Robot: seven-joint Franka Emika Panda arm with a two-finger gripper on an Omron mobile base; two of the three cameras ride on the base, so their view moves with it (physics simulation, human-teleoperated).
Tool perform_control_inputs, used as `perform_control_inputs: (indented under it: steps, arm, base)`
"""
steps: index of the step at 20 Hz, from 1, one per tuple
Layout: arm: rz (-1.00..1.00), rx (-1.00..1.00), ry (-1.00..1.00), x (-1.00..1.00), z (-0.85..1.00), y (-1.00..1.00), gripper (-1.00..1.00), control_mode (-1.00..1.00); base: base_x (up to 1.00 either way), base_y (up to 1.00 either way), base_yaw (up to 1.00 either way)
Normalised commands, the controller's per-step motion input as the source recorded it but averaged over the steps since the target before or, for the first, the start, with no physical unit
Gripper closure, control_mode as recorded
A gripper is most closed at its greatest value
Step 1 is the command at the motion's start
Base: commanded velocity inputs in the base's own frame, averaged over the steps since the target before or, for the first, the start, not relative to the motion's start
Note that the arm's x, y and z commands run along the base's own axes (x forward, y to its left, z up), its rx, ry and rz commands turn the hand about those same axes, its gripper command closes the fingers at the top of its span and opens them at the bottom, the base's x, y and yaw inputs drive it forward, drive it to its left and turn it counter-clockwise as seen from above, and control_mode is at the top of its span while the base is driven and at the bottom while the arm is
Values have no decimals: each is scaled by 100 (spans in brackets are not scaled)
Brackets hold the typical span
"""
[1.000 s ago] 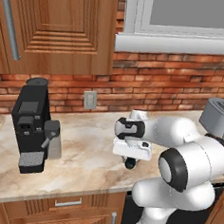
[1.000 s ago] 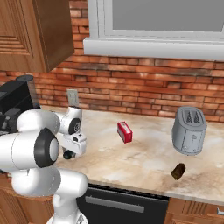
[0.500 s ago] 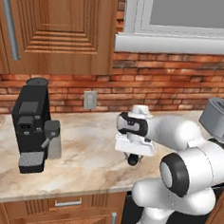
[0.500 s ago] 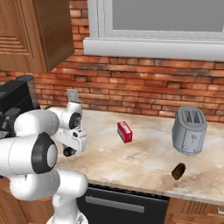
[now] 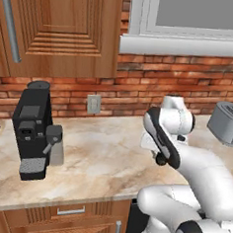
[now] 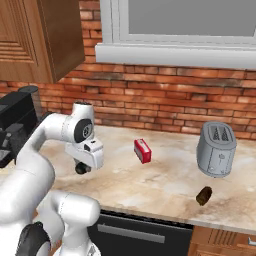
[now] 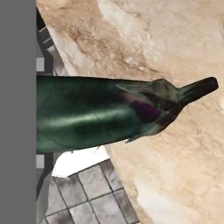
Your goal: Place the eggplant and sweet potato inside the fridge drawer. Close the drawer after placing the vegetables.
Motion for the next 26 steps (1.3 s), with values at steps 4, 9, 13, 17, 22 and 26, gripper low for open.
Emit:
perform_control_inputs:
  steps: [4, 9, 13, 17, 22, 26]
  arm:
    - [0, -9, -27, -79, 78, -32, 100, -100]
    - [0, -8, -22, -41, 60, -17, 100, -100]
    - [-1, 0, 0, 0, 1, 0, 100, -100]
    - [-1, 0, -5, -5, 2, -6, 100, -100]
    - [0, 0, -4, -2, 4, -2, 100, 100]
    - [0, 0, 0, 0, 0, 0, 100, 100]
  base:
    - [0, 0, 0]
    - [0, 0, 0]
    - [0, 0, 0]
    - [0, 0, 0]
    - [0, -1, 0]
    - [-13, -54, 16]
